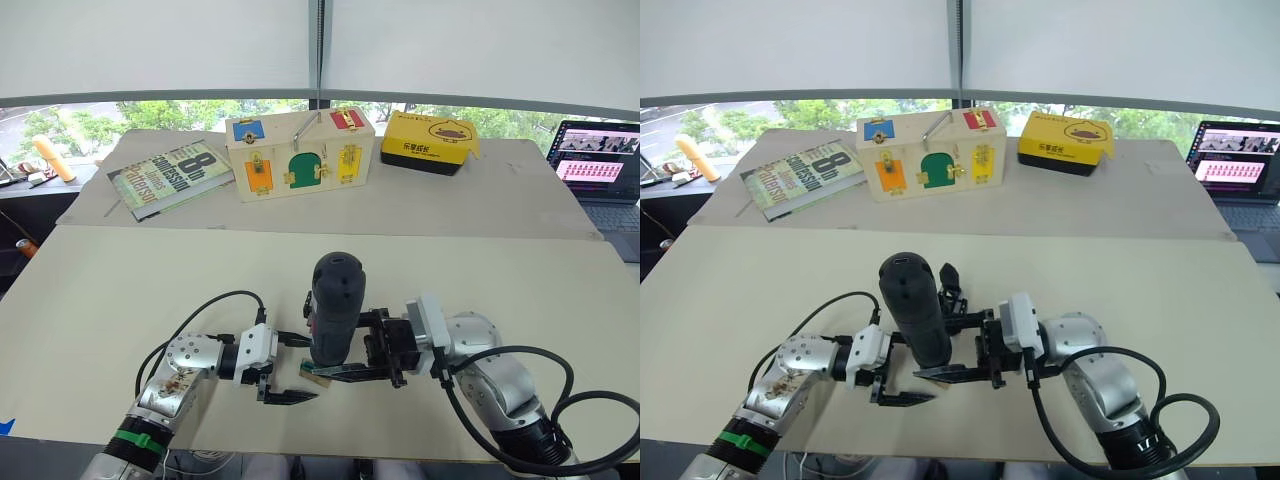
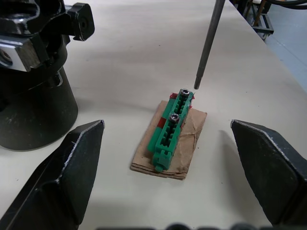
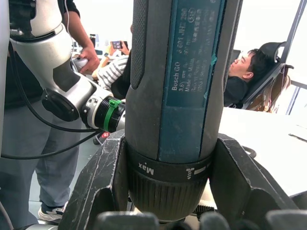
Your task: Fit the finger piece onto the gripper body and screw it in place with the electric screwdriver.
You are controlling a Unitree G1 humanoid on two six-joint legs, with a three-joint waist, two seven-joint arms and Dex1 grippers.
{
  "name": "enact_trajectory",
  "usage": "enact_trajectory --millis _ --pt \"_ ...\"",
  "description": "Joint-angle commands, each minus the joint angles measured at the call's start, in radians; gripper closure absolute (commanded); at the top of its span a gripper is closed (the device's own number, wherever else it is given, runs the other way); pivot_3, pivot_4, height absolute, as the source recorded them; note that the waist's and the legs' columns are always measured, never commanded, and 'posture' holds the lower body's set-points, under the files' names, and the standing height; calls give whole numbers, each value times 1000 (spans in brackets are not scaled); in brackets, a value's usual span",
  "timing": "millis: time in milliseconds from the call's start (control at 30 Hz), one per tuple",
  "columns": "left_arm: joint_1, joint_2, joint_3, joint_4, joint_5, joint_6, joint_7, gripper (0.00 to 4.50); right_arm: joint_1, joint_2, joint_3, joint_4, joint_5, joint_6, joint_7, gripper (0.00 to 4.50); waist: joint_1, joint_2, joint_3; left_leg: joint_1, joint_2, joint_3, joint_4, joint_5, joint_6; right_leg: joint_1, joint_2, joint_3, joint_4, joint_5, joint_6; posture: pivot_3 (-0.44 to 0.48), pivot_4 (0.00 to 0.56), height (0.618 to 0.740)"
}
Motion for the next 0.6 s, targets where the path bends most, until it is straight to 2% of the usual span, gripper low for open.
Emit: enact_trajectory --millis 33,600 --pt "31 -9 -41 45 27 15 3 0 -16 3 -2 -30 10 -16 -5 2552 0 0 0 0 0 0 0 0 0 0 0 0 0 0 0 0 150 740" --pt "30 -10 -42 56 28 7 -2 0 -10 -4 -10 -27 8 -14 -6 2552 0 0 0 0 0 -1 0 0 0 0 -1 0 0 0 0 0 150 740"
